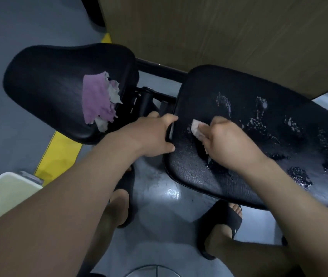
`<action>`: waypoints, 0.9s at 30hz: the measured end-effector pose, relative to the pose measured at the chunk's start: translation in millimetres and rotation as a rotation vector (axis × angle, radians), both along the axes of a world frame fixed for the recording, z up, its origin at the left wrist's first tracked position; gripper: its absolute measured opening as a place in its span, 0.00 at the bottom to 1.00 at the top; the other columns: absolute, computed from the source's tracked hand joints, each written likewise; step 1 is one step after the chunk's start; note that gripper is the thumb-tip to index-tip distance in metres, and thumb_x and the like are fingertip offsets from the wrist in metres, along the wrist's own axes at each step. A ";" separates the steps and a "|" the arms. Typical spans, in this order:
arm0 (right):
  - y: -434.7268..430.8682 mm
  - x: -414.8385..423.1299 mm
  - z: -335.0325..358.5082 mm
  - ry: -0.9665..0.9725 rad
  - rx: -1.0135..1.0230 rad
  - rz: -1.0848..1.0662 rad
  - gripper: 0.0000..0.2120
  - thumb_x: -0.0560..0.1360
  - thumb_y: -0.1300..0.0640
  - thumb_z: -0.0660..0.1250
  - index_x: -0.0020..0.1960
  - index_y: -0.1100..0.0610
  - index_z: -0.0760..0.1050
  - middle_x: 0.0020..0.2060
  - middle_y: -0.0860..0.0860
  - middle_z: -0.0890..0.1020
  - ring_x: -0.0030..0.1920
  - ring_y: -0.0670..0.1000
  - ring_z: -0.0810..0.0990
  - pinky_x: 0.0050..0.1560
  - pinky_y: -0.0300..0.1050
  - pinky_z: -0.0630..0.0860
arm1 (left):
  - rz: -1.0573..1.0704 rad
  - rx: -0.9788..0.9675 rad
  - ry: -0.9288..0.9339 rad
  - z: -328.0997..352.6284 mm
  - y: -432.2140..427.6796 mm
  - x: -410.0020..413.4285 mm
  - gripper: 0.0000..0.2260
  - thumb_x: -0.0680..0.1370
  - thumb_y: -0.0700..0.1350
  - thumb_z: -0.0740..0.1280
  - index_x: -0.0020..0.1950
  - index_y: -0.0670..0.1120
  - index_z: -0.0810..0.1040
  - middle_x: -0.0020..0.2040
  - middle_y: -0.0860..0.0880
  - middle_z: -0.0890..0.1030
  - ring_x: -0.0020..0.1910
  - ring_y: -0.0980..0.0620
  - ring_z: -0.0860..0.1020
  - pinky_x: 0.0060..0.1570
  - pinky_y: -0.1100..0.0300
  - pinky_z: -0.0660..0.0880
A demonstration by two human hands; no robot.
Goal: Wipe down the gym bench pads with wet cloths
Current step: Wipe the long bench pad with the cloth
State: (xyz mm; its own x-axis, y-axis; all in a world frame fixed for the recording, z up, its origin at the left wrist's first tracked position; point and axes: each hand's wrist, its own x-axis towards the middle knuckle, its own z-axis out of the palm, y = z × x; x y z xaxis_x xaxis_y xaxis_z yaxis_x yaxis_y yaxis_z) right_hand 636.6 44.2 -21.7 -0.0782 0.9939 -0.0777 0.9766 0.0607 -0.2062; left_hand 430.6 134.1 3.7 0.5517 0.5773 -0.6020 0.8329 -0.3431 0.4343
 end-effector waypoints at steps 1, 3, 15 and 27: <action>-0.8 -1.1 0.3 0.003 -0.002 -0.011 0.10 0.81 0.55 0.66 0.47 0.61 0.80 0.38 0.55 0.70 0.31 0.59 0.75 0.34 0.48 0.75 | -0.010 0.000 0.007 -1.7 0.9 1.1 0.39 0.76 0.56 0.73 0.81 0.62 0.53 0.74 0.46 0.65 0.70 0.44 0.70 0.68 0.49 0.71; 4.5 0.7 -3.1 0.010 0.063 -0.075 0.10 0.81 0.56 0.66 0.52 0.62 0.82 0.38 0.57 0.73 0.31 0.61 0.77 0.34 0.51 0.79 | -0.024 -0.006 0.031 -5.9 1.2 2.9 0.41 0.76 0.56 0.73 0.82 0.62 0.51 0.74 0.47 0.64 0.71 0.43 0.69 0.68 0.47 0.72; 19.0 -3.4 -5.9 0.085 0.173 -0.161 0.14 0.81 0.60 0.64 0.65 0.55 0.79 0.44 0.57 0.75 0.34 0.64 0.78 0.35 0.55 0.81 | -0.053 -0.029 0.120 -13.7 5.1 2.1 0.46 0.75 0.53 0.75 0.80 0.67 0.44 0.76 0.46 0.61 0.70 0.42 0.68 0.68 0.45 0.72; 16.4 -6.0 -8.0 0.119 0.161 -0.048 0.12 0.80 0.59 0.64 0.60 0.56 0.81 0.43 0.57 0.76 0.37 0.63 0.79 0.38 0.55 0.81 | -0.037 -0.017 0.153 -14.0 6.5 5.7 0.49 0.74 0.54 0.77 0.80 0.67 0.42 0.78 0.44 0.58 0.68 0.41 0.72 0.66 0.46 0.74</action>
